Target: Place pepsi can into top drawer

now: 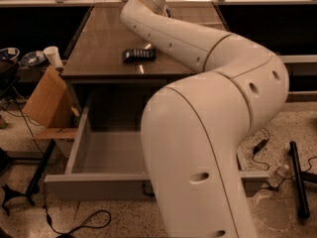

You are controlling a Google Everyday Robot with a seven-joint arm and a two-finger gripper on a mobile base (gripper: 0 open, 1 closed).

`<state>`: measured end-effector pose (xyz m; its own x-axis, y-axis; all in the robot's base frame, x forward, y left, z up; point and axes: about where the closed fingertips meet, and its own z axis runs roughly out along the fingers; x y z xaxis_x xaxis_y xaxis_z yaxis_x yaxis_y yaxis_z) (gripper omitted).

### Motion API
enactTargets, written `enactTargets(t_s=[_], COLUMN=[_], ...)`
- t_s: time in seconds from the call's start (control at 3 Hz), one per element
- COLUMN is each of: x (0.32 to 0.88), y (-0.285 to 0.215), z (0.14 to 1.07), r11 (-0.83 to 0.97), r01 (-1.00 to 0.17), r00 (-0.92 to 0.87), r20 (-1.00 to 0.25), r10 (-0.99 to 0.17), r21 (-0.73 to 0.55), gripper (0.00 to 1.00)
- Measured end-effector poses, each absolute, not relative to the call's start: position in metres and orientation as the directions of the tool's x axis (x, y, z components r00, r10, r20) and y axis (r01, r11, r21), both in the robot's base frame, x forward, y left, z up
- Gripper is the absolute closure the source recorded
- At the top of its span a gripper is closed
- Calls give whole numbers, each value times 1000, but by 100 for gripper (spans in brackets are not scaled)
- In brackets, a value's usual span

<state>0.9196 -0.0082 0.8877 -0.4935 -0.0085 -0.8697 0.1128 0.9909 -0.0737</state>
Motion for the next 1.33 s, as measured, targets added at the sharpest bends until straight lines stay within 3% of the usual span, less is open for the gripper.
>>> enactTargets(t_s=[0.67,1.33], x=[914,876], y=[-25,-25], z=[918,947], r11=[990,991], r01=[138,-11], r00=[-444,-399], r20=[-894,-910], r10=[53,115], r21=[-10,131], gripper=[100,100])
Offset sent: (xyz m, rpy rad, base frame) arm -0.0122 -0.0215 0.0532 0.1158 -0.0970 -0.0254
